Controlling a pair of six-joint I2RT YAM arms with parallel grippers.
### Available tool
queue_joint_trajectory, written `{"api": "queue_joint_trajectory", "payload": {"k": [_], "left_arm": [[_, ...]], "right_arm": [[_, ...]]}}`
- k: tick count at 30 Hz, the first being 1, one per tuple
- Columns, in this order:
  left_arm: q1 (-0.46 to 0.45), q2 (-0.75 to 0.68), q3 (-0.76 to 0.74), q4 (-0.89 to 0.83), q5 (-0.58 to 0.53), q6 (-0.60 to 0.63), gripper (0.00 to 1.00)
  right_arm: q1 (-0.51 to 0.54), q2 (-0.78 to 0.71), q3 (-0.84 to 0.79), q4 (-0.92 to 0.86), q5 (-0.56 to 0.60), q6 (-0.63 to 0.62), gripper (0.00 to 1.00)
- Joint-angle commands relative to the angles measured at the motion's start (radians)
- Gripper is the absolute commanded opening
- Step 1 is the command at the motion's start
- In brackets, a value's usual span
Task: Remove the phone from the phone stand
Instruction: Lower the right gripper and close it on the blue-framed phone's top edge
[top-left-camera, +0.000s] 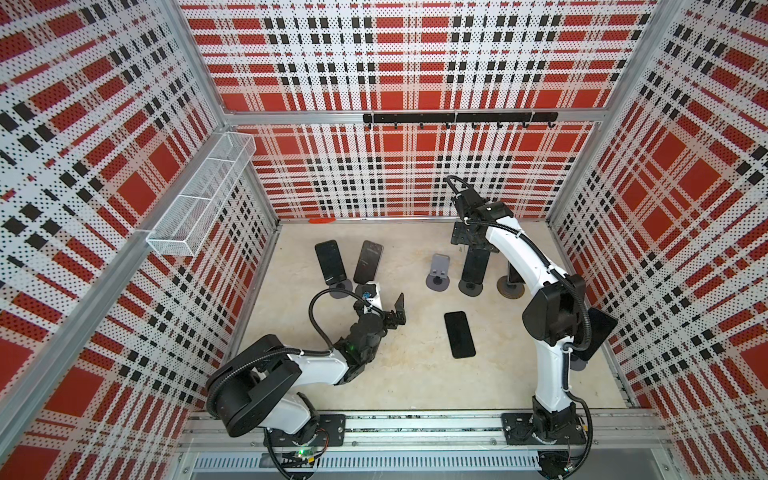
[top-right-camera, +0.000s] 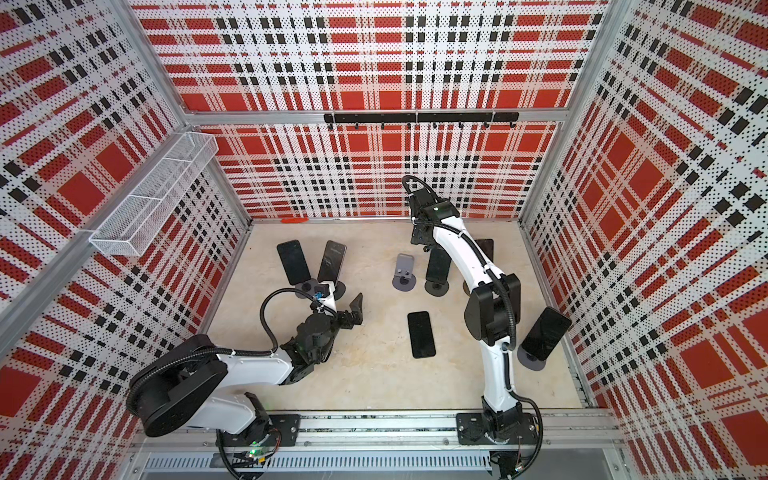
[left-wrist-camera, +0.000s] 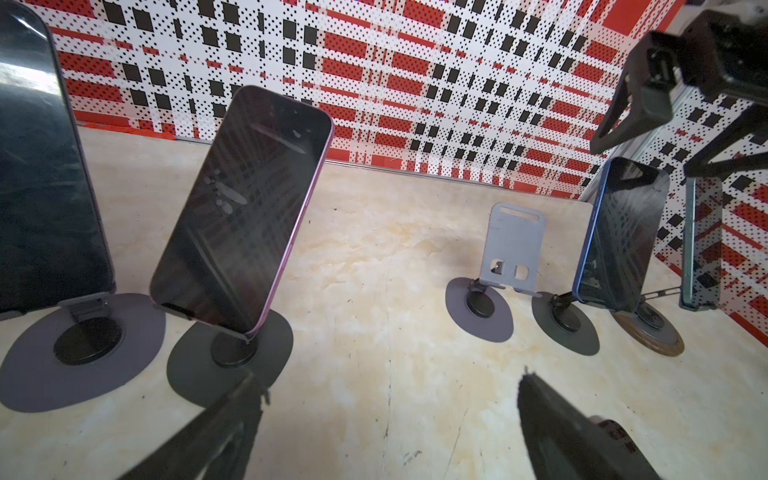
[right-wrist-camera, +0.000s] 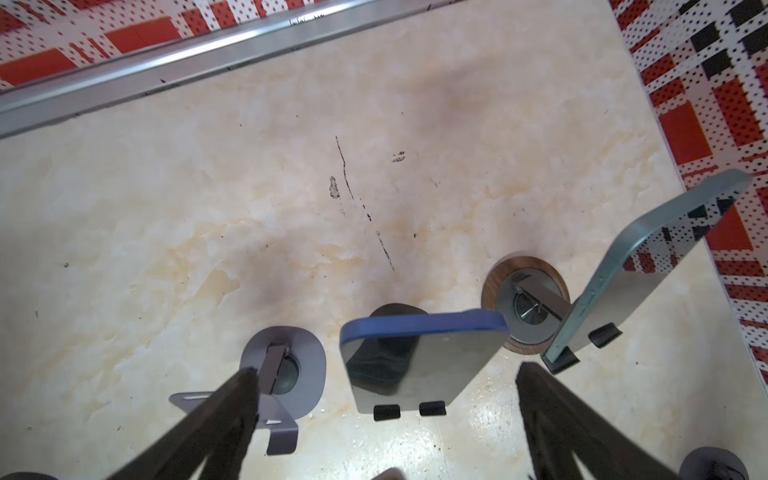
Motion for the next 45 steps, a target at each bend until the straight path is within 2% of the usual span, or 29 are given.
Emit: {"api": "queue_joint_trajectory", "payload": {"k": [1,5,13,24,29,34,45], "left_arm": [[0.001,-0.009,0.008,0.018,0.006,0.004,0.98],[0.001,-0.009,0.009,0.017,-0.011,0.01,0.98],[0.001,-0.003,0.014,0.016,0.003,0.007,0.98],[0.001,-0.01,0.009,0.017,0.005,0.01,0.98],[-0.001,-0.004,0.014,0.017,0.006,0.01,0.98],[-0.001,-0.008,0.011,0.017,-0.008,0.015,0.98],[-0.002,-0.015,0.009,0.017,0.007,0.013,0.98]], "right_arm": [[-0.008,0.001,0.004,-0.029,0.006,0.006,1.0],[-0.016,-0.016,-0.023,-0.019,0.014,0.004,1.0],[-0.054,-0.014,-0.07,0.005,-0.055,-0.034,1.0],[-0.107,-0.01,-0.144,0.084,-0.239,-0.098,1.0],[-0.126,0.007,-0.136,0.088,-0.266,-0.108,0.91],[-0.13,0.026,-0.135,0.09,-0.312,-0.126,0.89],[-0.13,0.082,-0.072,0.031,-0.279,-0.144,0.86]]}}
